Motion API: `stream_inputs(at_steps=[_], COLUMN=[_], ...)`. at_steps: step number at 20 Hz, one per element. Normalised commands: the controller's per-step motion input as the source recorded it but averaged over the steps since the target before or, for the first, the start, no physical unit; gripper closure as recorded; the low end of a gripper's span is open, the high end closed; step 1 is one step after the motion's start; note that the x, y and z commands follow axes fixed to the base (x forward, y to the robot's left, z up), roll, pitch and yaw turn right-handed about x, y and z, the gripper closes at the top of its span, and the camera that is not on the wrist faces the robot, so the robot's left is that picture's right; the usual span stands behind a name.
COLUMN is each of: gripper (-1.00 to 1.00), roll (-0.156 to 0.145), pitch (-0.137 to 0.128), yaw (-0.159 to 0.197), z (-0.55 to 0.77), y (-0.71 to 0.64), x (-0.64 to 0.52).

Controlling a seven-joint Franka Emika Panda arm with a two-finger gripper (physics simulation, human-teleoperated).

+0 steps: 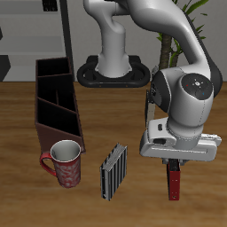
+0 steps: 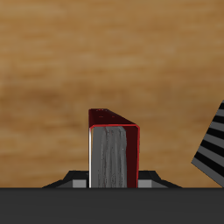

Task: Place the red book into the right desk caddy's right compartment

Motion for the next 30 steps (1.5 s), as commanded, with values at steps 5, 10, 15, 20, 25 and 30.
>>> stream_inputs(at_steps=[5,10,15,20,25,30], gripper=[1.00,1.00,1.00,1.00,1.00,1.00], roll=[-0.002,0.032,0.058,-0.004,-0.053,-0.026], pitch=[-0.021,-0.024,-0.040,-0.031,-0.055,-0.030], yaw=[0.026,0.018,0.028,0.014,0.012,-0.076], z=[-0.01,0.24,0.46,0.39,0.36,0.43], y=[-0.09,0.05,-0.11,-0.35,-0.59,-0.58], x=[-0.05,-0.28,-0.45,-0.27,-0.20,-0.29])
